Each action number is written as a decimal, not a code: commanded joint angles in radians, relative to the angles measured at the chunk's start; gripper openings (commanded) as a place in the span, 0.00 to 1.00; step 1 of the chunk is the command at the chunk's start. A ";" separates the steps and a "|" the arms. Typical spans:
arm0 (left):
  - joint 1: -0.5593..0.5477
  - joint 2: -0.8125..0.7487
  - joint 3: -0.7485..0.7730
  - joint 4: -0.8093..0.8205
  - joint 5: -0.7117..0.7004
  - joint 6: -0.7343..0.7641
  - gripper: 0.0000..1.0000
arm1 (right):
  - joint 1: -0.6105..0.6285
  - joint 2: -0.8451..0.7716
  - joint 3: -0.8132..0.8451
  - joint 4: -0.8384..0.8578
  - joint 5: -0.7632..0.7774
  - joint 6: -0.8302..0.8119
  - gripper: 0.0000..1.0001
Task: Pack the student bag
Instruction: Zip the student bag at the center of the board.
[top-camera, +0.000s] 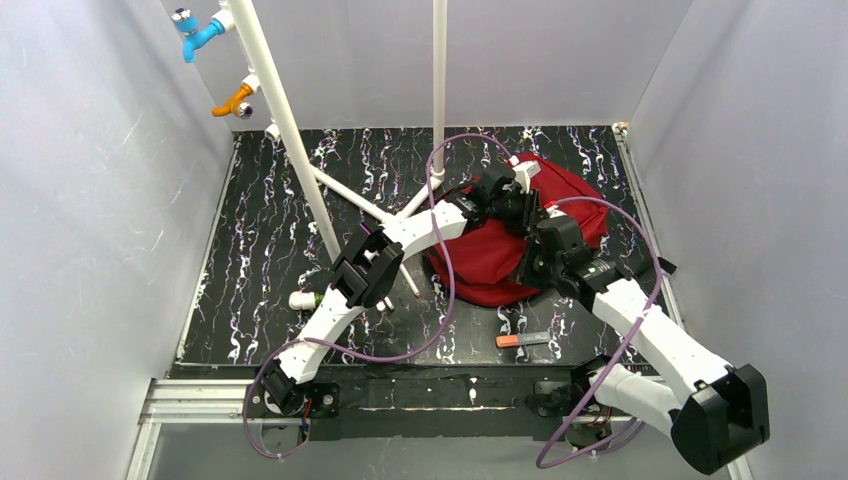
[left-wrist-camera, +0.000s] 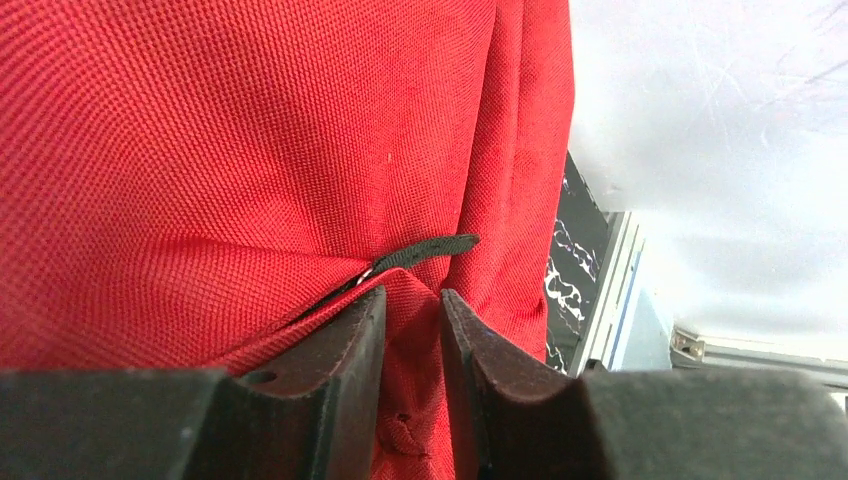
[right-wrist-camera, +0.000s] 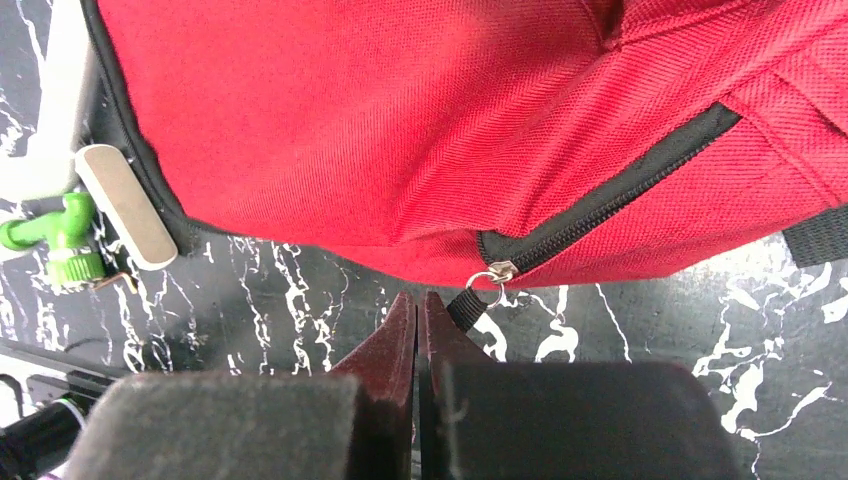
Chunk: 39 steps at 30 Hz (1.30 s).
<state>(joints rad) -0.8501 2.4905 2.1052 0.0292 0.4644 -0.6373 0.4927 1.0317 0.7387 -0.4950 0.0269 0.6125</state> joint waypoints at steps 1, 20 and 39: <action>0.005 -0.030 0.016 -0.016 0.005 0.052 0.30 | 0.006 -0.058 0.013 -0.033 -0.003 0.073 0.01; 0.040 -1.034 -0.994 0.003 0.107 0.550 0.52 | -0.213 -0.001 0.274 -0.096 -0.017 -0.009 0.01; -0.075 -0.898 -1.350 0.514 -0.328 0.421 0.37 | -0.259 -0.004 0.253 -0.083 -0.087 -0.005 0.01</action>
<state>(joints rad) -0.8509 1.5009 0.7605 0.3012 0.3561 -0.2123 0.2417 1.0599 0.9779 -0.6292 -0.0479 0.5999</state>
